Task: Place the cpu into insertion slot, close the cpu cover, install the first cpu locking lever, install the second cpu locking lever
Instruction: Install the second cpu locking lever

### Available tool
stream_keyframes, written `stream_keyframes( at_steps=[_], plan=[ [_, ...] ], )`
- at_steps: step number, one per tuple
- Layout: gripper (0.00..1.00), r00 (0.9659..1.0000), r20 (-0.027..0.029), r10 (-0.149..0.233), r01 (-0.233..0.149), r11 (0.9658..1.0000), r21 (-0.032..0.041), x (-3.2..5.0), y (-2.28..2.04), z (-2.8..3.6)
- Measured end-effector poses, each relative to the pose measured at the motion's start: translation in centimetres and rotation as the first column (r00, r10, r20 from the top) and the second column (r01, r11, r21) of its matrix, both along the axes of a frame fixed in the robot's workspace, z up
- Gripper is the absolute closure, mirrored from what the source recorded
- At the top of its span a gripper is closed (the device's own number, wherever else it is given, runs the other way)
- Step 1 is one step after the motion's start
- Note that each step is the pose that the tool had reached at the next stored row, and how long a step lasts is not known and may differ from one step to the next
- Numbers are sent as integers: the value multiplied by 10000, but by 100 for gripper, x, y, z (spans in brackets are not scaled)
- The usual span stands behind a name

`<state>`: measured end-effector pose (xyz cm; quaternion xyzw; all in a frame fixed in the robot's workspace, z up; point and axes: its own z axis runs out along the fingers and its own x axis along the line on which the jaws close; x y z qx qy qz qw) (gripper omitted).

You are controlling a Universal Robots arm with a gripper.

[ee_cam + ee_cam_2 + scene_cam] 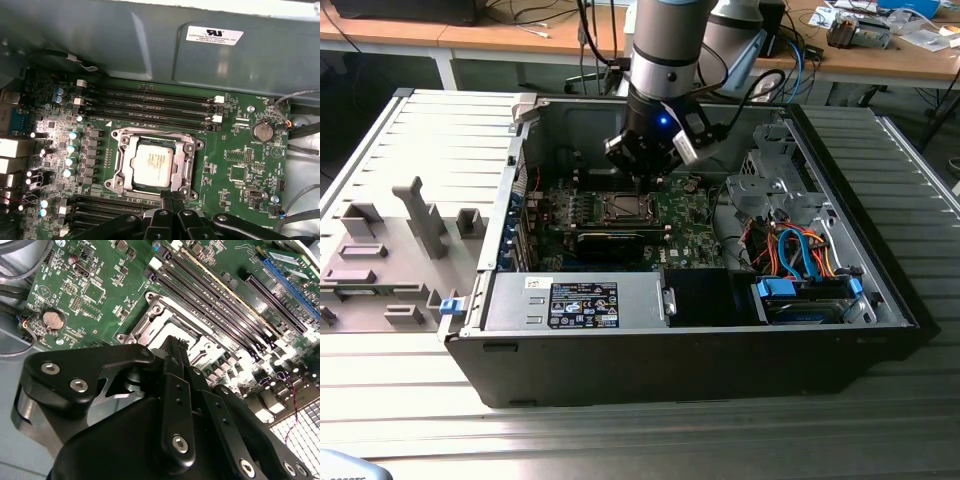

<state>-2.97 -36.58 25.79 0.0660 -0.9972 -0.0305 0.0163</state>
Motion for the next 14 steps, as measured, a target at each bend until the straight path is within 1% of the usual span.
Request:
stream_keyframes(
  at_steps=[5,6,7,8,11,12,14],
  plan=[
    [89,10000,0,2,-2,10000,1,1,-7,38],
    [89,10000,0,2,-2,10000,0,1,-19,39],
    [89,10000,0,0,0,10000,15,-1,-50,40],
    [89,10000,0,1,-1,10000,40,-3,-71,40],
    [89,10000,-1,0,0,9998,197,-20,-175,40],
    [89,10000,-1,-1,1,9996,288,-38,-215,39],
    [89,10000,-1,0,0,9993,380,-67,-239,39]
  ],
)
